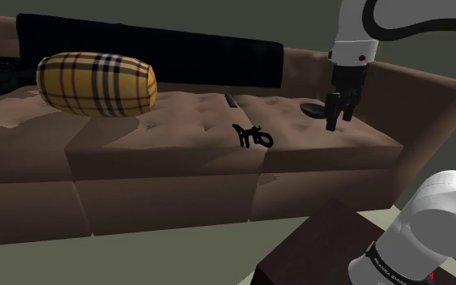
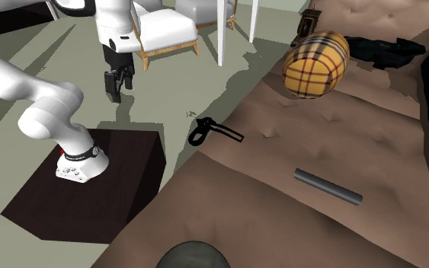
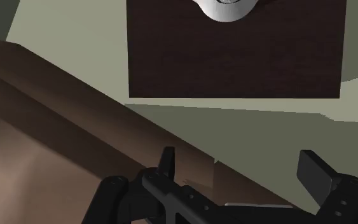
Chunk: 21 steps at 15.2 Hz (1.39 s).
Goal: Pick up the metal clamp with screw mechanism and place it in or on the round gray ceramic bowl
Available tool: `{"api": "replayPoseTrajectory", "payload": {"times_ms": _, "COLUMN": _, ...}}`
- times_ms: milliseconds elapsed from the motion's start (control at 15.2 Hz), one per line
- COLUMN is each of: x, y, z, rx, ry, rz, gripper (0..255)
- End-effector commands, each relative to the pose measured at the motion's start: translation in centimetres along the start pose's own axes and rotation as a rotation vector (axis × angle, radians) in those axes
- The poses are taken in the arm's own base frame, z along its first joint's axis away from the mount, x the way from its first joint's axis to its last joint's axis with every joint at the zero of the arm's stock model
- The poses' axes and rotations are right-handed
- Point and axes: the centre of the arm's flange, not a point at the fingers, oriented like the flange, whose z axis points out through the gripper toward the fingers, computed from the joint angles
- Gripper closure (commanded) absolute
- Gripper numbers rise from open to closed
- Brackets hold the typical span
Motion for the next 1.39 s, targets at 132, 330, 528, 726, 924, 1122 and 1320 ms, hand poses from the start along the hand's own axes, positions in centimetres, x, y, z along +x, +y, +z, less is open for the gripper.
{"api": "replayPoseTrajectory", "payload": {"times_ms": 132, "x": 2.1, "y": -0.6, "z": 0.9, "rx": -0.029, "ry": 0.022, "rz": -0.043, "gripper": 0}}
{"api": "replayPoseTrajectory", "payload": {"times_ms": 330, "x": 5.3, "y": -1.6, "z": 2.2, "rx": -0.074, "ry": 0.055, "rz": -0.107, "gripper": 0}}
{"api": "replayPoseTrajectory", "payload": {"times_ms": 528, "x": 8.5, "y": -2.7, "z": 3.5, "rx": -0.118, "ry": 0.088, "rz": -0.171, "gripper": 0}}
{"api": "replayPoseTrajectory", "payload": {"times_ms": 726, "x": 11.6, "y": -4.0, "z": 4.7, "rx": -0.162, "ry": 0.121, "rz": -0.235, "gripper": 0}}
{"api": "replayPoseTrajectory", "payload": {"times_ms": 924, "x": 14.7, "y": -5.4, "z": 5.8, "rx": -0.206, "ry": 0.154, "rz": -0.299, "gripper": 0}}
{"api": "replayPoseTrajectory", "payload": {"times_ms": 1122, "x": 17.7, "y": -6.9, "z": 7.0, "rx": -0.25, "ry": 0.187, "rz": -0.363, "gripper": 0}}
{"api": "replayPoseTrajectory", "payload": {"times_ms": 1320, "x": 20.6, "y": -8.7, "z": 8.1, "rx": -0.294, "ry": 0.22, "rz": -0.427, "gripper": 0}}
